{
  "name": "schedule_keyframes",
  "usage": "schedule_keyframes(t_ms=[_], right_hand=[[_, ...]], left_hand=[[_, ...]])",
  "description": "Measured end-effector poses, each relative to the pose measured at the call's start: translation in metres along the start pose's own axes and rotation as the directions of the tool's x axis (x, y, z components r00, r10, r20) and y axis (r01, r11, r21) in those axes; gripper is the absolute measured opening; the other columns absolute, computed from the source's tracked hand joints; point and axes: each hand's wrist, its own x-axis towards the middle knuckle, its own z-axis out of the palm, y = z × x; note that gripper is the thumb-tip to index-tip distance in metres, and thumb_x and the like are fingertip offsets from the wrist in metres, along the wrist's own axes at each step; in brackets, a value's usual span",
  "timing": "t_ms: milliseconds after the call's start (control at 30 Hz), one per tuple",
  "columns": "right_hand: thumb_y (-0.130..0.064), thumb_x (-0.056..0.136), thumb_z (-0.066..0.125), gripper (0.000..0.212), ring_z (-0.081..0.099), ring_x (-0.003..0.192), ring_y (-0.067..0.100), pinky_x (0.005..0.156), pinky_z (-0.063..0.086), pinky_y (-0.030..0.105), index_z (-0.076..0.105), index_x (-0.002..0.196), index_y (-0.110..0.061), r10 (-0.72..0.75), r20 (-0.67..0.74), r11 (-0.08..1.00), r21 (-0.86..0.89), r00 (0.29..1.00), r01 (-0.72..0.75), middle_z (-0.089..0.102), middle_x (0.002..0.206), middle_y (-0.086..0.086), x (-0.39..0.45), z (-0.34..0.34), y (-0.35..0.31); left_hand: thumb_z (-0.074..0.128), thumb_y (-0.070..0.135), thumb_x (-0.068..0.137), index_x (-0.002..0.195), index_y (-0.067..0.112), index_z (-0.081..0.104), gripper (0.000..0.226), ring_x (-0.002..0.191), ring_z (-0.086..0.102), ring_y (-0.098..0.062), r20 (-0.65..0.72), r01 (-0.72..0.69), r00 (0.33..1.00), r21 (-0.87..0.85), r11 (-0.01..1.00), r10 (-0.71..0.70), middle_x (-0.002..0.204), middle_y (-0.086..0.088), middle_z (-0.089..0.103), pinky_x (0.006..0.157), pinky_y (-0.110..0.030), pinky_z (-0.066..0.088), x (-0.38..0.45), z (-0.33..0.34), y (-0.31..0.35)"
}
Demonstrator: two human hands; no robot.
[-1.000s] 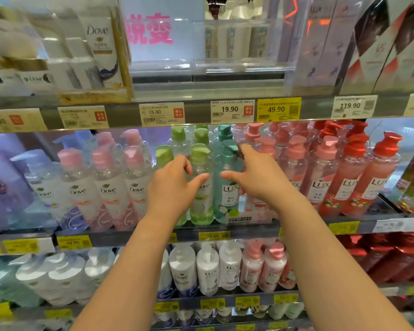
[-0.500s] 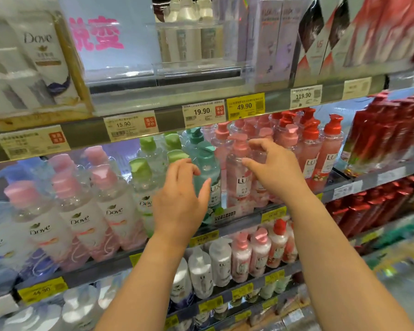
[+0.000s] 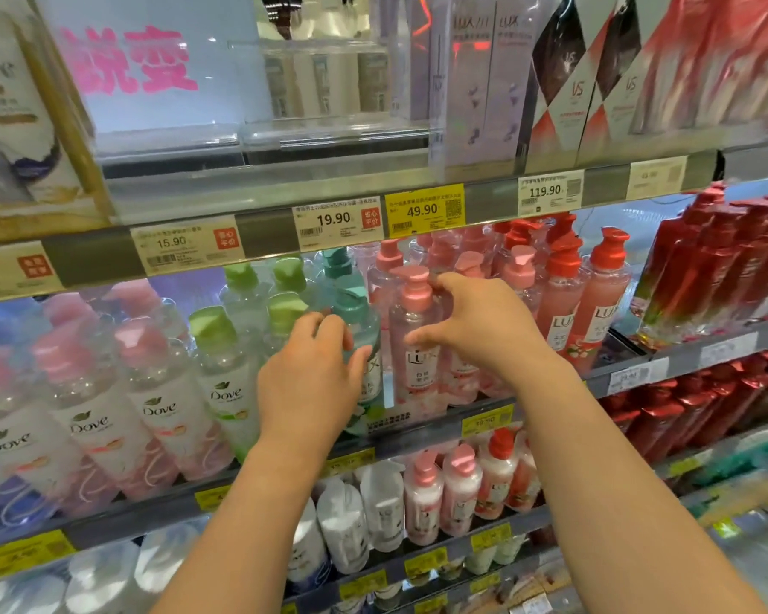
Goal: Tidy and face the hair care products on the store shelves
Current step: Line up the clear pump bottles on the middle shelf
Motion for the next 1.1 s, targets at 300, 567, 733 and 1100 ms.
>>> schedule_keyframes(t_ms=[300,567,733,1100], right_hand=[[-0.061,0.092,0.056,0.065,0.066,0.107,0.027,0.084,0.058,0.043,0.045,0.145,-0.024,-0.133,-0.026,0.988,-0.082,0.991,0.131,0.072,0.113,0.004,0.015,-0.007,0.004],[-0.052,0.096,0.058,0.051,0.067,0.103,0.016,0.094,0.055,0.037,0.057,0.14,-0.027,-0.216,0.113,0.976,0.013,0.97,0.216,0.065,0.135,-0.005,0.009,-0.027,0.022],[-0.039,0.09,0.072,0.016,0.06,0.069,-0.008,0.067,0.049,0.019,0.081,0.096,-0.026,-0.13,-0.031,0.968,0.214,0.991,0.134,0.072,0.082,-0.018,0.005,-0.059,0.057],[-0.029,0.088,0.076,0.006,0.056,0.074,-0.009,0.063,0.039,0.009,0.077,0.094,-0.029,0.089,-0.235,0.921,0.389,0.968,0.01,0.064,0.08,-0.023,0.006,-0.071,0.123]], left_hand=[[0.063,0.055,0.086,0.077,0.02,0.05,0.039,0.065,0.051,-0.02,-0.029,0.125,0.992,0.01,0.992,-0.125,0.079,0.005,0.052,0.051,-0.028,0.034,0.009,0.003,0.018],[0.061,0.058,0.086,0.081,0.022,0.049,0.038,0.064,0.048,-0.018,-0.013,0.178,0.984,0.032,0.984,-0.178,0.074,0.01,0.049,0.046,-0.026,0.024,0.008,-0.002,0.023],[0.059,0.058,0.088,0.082,0.025,0.047,0.035,0.068,0.052,-0.02,0.017,0.206,0.978,0.041,0.978,-0.207,0.075,0.01,0.052,0.053,-0.031,0.039,0.008,-0.003,0.022],[0.073,0.044,0.085,0.075,0.014,0.056,0.036,0.055,0.044,-0.018,-0.296,0.02,0.955,-0.045,0.999,-0.032,0.073,-0.001,0.055,0.048,-0.028,0.035,-0.002,0.004,0.06]])
